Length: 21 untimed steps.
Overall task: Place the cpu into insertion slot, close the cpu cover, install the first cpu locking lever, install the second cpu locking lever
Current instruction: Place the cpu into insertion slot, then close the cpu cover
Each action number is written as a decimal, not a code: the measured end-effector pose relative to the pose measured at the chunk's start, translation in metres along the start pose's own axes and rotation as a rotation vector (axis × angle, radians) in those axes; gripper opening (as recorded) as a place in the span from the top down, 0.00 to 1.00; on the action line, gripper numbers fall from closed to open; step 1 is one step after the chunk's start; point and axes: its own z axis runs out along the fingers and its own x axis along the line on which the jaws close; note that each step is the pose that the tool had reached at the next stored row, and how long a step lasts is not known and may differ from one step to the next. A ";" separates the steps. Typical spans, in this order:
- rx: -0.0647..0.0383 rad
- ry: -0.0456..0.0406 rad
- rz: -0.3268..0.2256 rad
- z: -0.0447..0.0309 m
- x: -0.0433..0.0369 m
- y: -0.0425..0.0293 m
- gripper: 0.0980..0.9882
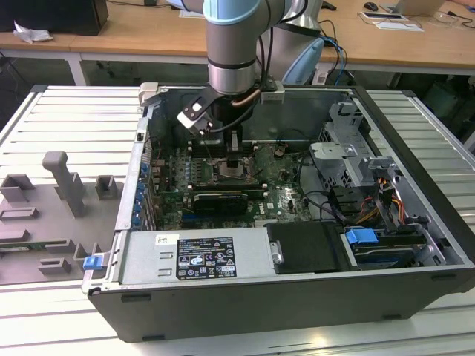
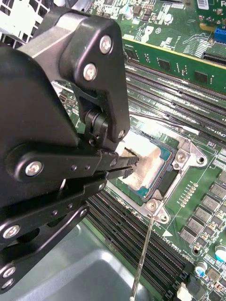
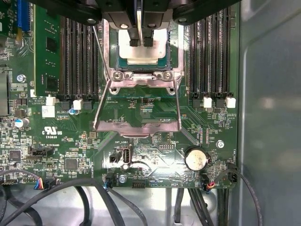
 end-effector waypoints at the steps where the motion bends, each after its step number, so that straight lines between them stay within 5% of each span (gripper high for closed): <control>1: 0.000 0.0002 0.000 -0.0001 0.0000 0.0000 0.93; 21: 0.000 -0.0006 0.001 -0.0022 -0.0001 0.0002 0.93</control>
